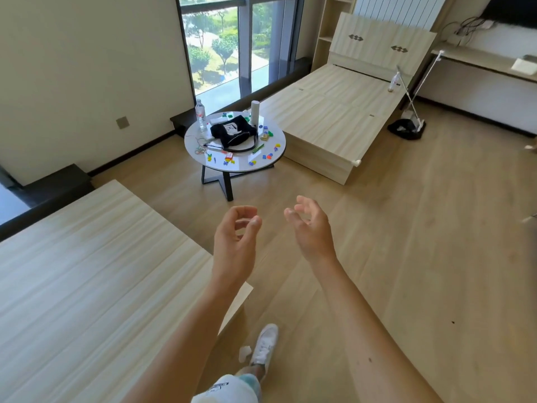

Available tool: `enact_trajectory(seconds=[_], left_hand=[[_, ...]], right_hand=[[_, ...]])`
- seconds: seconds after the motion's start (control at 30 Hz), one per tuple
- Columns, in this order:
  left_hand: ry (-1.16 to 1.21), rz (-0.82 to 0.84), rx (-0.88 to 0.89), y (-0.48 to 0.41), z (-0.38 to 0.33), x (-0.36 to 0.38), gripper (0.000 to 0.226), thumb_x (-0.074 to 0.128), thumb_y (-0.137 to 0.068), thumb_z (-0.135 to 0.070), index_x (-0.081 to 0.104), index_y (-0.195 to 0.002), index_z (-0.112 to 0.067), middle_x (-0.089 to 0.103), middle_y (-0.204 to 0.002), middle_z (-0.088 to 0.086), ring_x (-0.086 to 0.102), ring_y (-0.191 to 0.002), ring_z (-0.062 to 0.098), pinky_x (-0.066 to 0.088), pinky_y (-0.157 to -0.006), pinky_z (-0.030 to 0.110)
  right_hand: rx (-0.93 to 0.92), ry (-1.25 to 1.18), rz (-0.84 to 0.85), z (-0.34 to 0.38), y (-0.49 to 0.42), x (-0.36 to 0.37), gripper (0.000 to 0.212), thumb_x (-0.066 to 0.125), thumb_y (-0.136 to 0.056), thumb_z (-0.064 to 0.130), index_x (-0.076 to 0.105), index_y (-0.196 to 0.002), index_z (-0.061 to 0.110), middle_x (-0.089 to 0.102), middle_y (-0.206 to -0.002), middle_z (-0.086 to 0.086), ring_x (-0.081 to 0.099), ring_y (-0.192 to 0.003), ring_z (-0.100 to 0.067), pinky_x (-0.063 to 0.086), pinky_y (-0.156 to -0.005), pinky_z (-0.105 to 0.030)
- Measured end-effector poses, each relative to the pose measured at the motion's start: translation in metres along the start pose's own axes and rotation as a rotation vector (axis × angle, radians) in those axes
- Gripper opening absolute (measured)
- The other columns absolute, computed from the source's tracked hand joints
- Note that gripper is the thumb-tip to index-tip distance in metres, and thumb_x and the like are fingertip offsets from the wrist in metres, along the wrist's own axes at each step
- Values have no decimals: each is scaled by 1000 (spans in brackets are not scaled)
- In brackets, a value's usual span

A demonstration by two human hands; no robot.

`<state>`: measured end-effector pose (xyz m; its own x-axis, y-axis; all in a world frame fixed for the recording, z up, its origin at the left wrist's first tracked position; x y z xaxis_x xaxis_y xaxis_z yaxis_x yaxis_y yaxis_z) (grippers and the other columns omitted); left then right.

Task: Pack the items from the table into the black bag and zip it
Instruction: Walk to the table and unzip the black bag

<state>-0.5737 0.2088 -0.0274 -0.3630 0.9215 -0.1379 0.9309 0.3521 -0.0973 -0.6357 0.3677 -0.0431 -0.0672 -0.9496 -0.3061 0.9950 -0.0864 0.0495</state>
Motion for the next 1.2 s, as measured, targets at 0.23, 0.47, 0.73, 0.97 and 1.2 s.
enact_trajectory(seconds=[0.23,0.47,0.73,0.97,1.2], left_hand=[[15,24,-42,-124,31,80,10,58,-94,-25,65,-98,-31,68,-98,-13,63,-92,5,57,-84,43],[0,34,-118,-246,36,150,9,59,-95,-22,66,-98,-27,68,-98,-10,64,-96,9,56,-85,46],[-26,-28,-162,-360,45,228,10,58,-94,-25,67,-96,-30,70,-99,-10,64,-96,12,55,-85,43],[6,-162,-198,-452,41,307,17,55,-85,-36,68,-95,-29,70,-95,-7,65,-93,13,54,-89,47],[12,-325,-215,-530,30,340,21,54,-83,-40,68,-95,-30,72,-95,-4,67,-96,16,53,-89,48]], right_hand=[[48,15,-17,-11,-152,-18,46,66,-93,30,55,-137,22,62,-127,0,59,-95,-2,44,-84,-21],[80,-18,-3,-4,-298,-24,44,65,-94,29,55,-136,21,62,-125,3,58,-95,4,45,-79,-17],[101,-49,81,-32,-449,-26,41,68,-92,28,59,-131,17,62,-123,3,61,-100,-2,49,-84,-23],[73,-19,221,-37,-585,-38,45,68,-92,31,56,-134,23,63,-118,7,63,-103,-7,50,-85,-26],[35,10,379,-12,-700,-27,41,69,-92,30,58,-130,23,64,-117,4,64,-102,-11,53,-91,-32]])
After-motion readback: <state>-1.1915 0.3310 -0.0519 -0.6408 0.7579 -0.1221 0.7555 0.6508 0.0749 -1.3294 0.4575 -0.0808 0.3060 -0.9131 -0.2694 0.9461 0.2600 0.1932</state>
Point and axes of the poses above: each hand's wrist, its own y-axis away from the middle knuckle, its own x-axis out of the palm, z = x × y, the point moved 4 cm from there along -y, towards the middle knuckle
